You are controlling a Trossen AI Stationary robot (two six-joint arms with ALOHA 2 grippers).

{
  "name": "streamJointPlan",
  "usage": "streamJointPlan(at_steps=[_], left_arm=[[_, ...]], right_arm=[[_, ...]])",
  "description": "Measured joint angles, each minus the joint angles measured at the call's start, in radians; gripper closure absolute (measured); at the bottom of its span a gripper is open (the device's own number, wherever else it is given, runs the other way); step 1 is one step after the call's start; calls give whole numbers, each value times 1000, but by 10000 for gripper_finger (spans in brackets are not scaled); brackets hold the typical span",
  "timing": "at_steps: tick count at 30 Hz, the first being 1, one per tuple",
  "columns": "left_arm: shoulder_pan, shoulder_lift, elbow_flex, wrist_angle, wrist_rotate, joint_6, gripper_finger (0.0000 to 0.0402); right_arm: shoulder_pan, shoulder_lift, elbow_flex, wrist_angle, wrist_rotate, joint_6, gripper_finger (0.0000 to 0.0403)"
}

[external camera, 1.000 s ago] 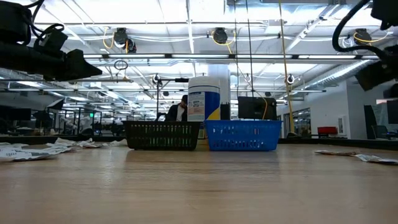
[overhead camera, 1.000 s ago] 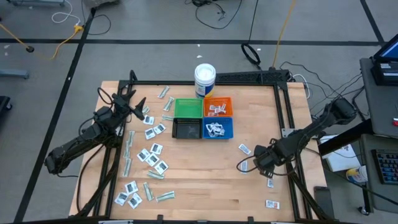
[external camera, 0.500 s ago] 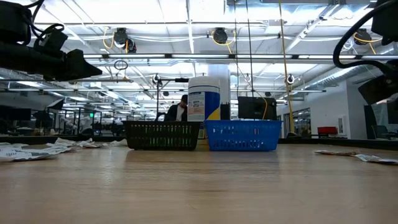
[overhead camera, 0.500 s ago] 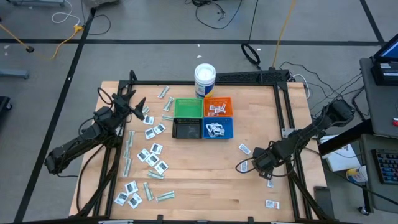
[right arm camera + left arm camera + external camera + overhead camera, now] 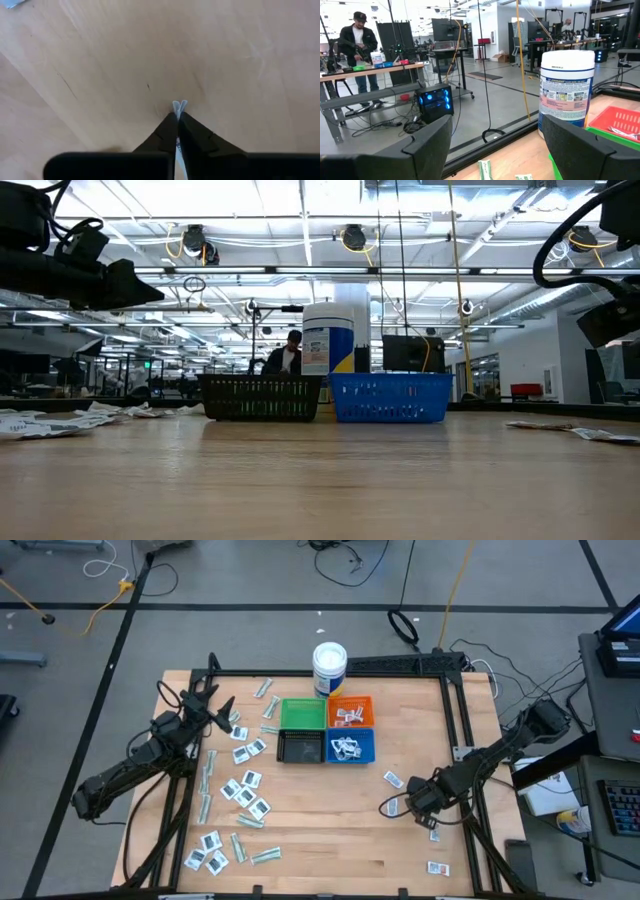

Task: Pick & Place First Aid Supplies
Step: Put the orange ointment pack into the orange basket

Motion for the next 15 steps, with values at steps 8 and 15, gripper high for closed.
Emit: streamJointPlan(at_steps=[8, 15], left_arm=[[0, 0, 0, 0, 0, 0, 94], [0, 0, 0, 0, 0, 0, 94]], right_arm=[[-56, 3, 123, -219, -27, -105, 401], [-140, -1, 254, -399, -24, -207, 402]])
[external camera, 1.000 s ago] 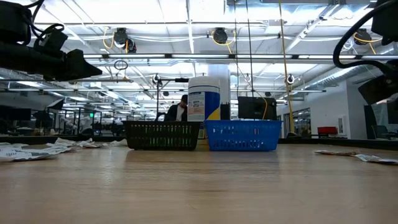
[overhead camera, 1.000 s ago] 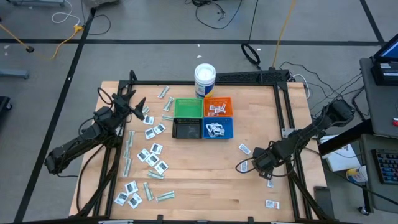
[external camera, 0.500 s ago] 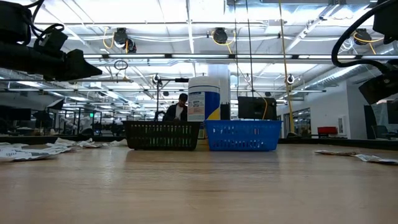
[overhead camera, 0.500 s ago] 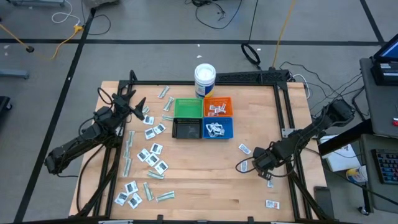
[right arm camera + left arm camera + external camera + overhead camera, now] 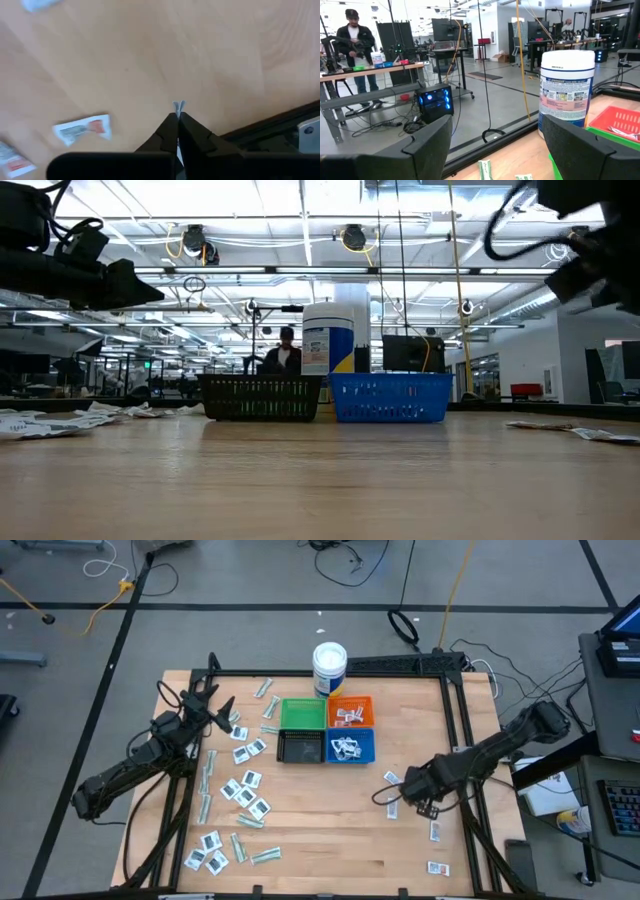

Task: Pick & Place First Aid Supplies
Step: Put the orange ointment pack into the orange basket

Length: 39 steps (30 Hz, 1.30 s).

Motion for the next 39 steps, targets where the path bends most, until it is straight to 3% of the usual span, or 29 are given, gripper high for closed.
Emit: streamJointPlan(at_steps=[10, 14, 27, 39], left_arm=[[0, 0, 0, 0, 0, 0, 94], [0, 0, 0, 0, 0, 0, 94], [0, 0, 0, 0, 0, 0, 94], [0, 0, 0, 0, 0, 0, 94]], right_arm=[[-156, -5, 138, -91, 2, -87, 402], [-243, 33, 192, -91, 60, -185, 402], [-579, 318, 478, -77, 106, -565, 403], [-737, 610, 842, -70, 155, -800, 403]])
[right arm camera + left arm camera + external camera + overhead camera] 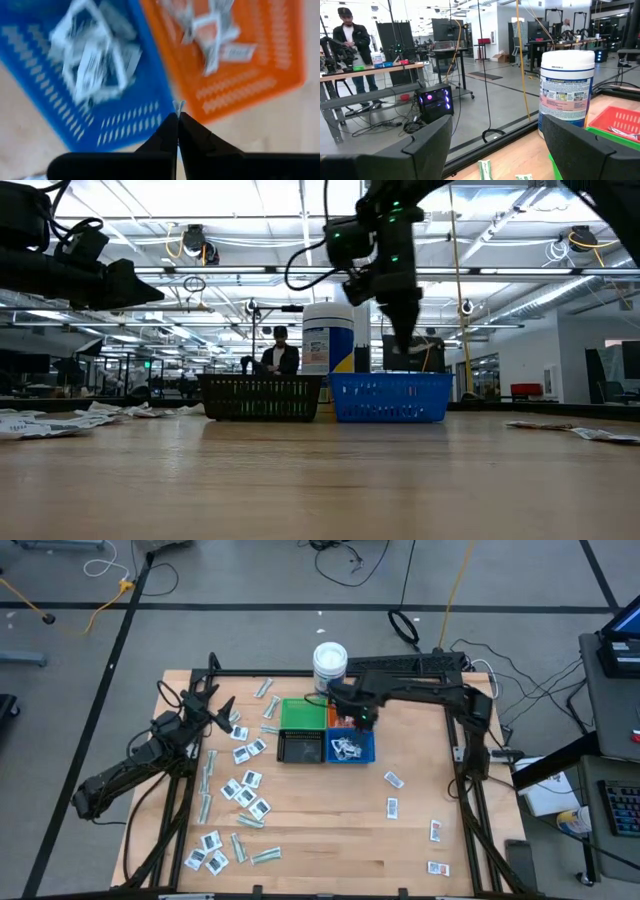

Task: Pick & Place First Aid Supplies
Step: Put the orange ointment pack into the orange basket

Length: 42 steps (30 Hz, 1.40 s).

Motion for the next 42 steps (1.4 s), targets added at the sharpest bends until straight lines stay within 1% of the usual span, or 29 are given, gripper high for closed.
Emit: streamJointPlan(at_steps=[6, 9, 15, 19, 23, 28, 32, 38, 40, 42], left_arm=[[0, 0, 0, 0, 0, 0, 94], [0, 0, 0, 0, 0, 0, 94], [0, 0, 0, 0, 0, 0, 94], [0, 0, 0, 0, 0, 0, 94], [0, 0, 0, 0, 0, 0, 94], [0, 0, 0, 0, 0, 0, 94], [0, 0, 0, 0, 0, 0, 94], [0, 0, 0, 0, 0, 0, 94], [0, 0, 0, 0, 0, 0, 94], [0, 0, 0, 0, 0, 0, 94]], right_arm=[[-47, 117, 172, -2, 1, -72, 403], [-62, 150, 206, 9, 1, -72, 403], [-67, 191, 176, 54, 7, -65, 403], [-62, 192, 124, 137, 66, -64, 403], [-58, 192, 96, 158, 103, -64, 403], [-58, 192, 92, 180, 104, -64, 397], [-58, 192, 92, 210, 104, -58, 367], [-58, 192, 92, 208, 103, -33, 286], [-58, 186, 91, 207, 103, 5, 263], [-58, 172, 91, 201, 102, 90, 246]])
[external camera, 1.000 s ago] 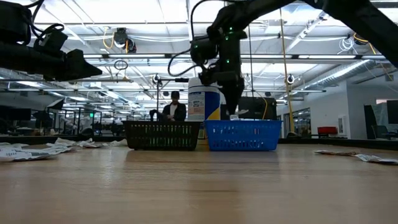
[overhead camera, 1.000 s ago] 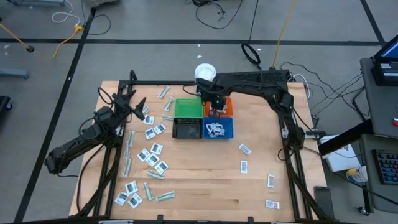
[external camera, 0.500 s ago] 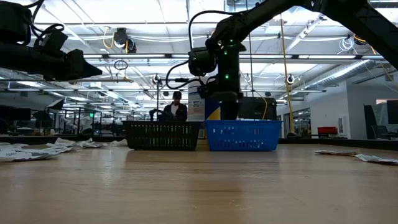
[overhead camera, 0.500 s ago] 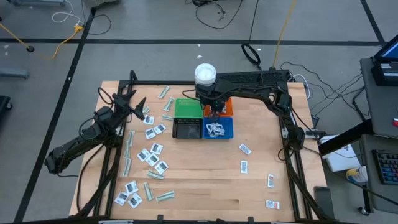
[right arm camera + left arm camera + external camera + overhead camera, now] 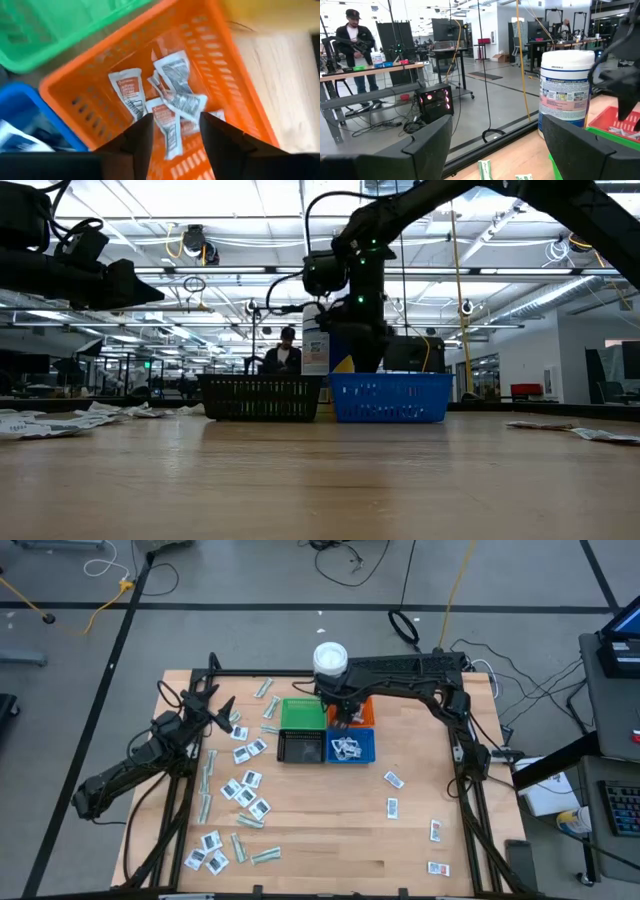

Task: Pick & Place First Aid Supplies
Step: Put the orange ointment pack into the orange basket

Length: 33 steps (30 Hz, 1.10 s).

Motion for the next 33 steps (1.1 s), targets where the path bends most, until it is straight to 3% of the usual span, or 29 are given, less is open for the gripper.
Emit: streamJointPlan(at_steps=[7, 16, 33], left_arm=[[0, 0, 0, 0, 0, 0, 94], [0, 0, 0, 0, 0, 0, 94], [0, 0, 0, 0, 0, 0, 94]], right_arm=[[5, -56, 0, -99, -2, 505, 231], [99, -183, -87, -175, 0, 899, 222], [586, -551, -539, -149, -2, 1558, 170]])
